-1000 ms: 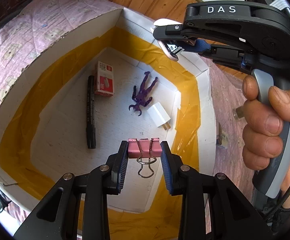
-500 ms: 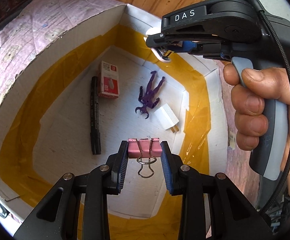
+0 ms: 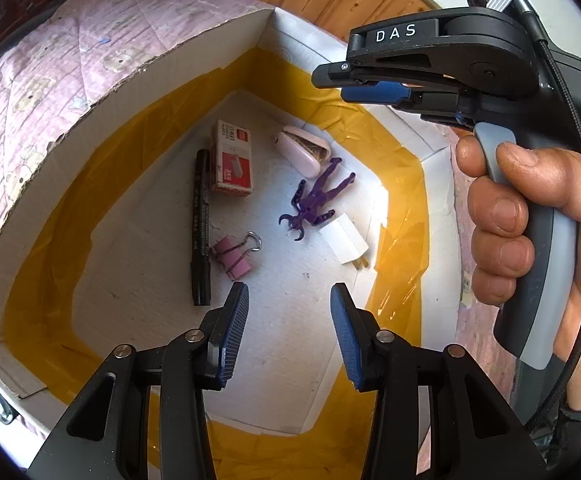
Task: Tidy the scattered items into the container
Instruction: 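Open the left gripper to drop the clip while the right releases the stapler, then move the left gripper to the clear tube while the right reaches the gold tin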
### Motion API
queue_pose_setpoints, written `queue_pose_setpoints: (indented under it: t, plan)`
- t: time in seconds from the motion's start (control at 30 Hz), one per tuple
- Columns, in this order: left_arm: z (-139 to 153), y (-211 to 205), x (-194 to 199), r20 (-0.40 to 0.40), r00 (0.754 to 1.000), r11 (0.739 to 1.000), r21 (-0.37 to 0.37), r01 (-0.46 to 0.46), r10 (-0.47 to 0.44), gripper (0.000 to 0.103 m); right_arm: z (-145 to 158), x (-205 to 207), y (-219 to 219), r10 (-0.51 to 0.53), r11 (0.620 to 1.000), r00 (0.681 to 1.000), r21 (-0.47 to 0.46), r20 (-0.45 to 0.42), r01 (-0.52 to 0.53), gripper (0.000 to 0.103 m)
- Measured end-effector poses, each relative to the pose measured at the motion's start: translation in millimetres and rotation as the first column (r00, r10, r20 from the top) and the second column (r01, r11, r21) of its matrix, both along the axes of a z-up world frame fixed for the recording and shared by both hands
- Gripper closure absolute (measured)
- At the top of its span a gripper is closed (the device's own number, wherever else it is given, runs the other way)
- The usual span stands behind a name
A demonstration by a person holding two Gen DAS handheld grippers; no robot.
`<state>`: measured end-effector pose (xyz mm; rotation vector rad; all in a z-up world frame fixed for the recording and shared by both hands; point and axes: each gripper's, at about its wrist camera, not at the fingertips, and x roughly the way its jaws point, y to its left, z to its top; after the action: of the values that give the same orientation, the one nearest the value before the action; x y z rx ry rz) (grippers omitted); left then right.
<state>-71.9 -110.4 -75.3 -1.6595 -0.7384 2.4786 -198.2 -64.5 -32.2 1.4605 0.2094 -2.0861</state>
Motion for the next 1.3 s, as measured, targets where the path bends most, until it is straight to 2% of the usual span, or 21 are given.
queue_pose_setpoints:
  t: [0.23,0.37,0.43,0.53,0.63,0.73,0.93,1.13,1.2,1.3]
  plan:
    - [11.7,14.5,4.3,-0.019,1.000,1.000,-0.014,0.015,-0.015,0.058,3.7,15.2,8.0,0.015,1.000,1.000,0.009,0.024,-0.015,0.075]
    - [34.7,21.7,14.4,-0.083,0.997,0.993,-0.117,-0.012,0.002,0.058,19.4,29.6,23.8,0.027,1.000,1.000,-0.015,0.010,-0.027,0.075]
    - [47.5,25.2,20.3,-0.131,0.991,0.987,-0.155,-0.035,0.014,0.058,36.7,42.6,37.5,0.042,0.998,0.999,-0.053,-0.023,-0.043,0.075]
    - [65.2,31.7,28.6,-0.207,0.978,0.987,-0.148,-0.054,0.022,0.058,66.9,74.5,64.1,0.068,0.990,0.990,-0.118,-0.120,-0.082,0.075]
    - [76.5,49.3,36.2,-0.261,0.965,0.984,-0.175,-0.032,-0.015,0.058,86.6,107.4,95.0,0.069,0.976,0.980,-0.190,-0.187,-0.105,0.074]
    - [82.8,69.8,39.4,-0.292,0.954,0.970,-0.244,-0.015,-0.059,0.058,96.2,138.0,127.4,0.035,0.966,0.969,-0.239,-0.244,-0.096,0.074]
    - [86.7,97.2,44.5,-0.328,0.939,0.953,-0.302,0.003,-0.107,0.058,96.0,173.9,190.3,-0.079,0.951,0.944,-0.308,-0.319,-0.025,0.069]
    - [84.2,126.0,44.6,-0.340,0.926,0.948,-0.315,0.050,-0.162,0.058,90.5,168.7,255.4,-0.222,0.914,0.941,-0.390,-0.256,0.110,0.068]
    - [82.0,138.0,41.8,-0.337,0.922,0.947,-0.310,0.080,-0.188,0.058,83.4,163.5,275.5,-0.268,0.904,0.935,-0.397,-0.231,0.161,0.062]
    - [75.6,151.8,33.7,-0.331,0.919,0.958,-0.253,0.132,-0.214,0.058,63.8,153.0,303.2,-0.348,0.894,0.919,-0.360,-0.185,0.266,0.055]
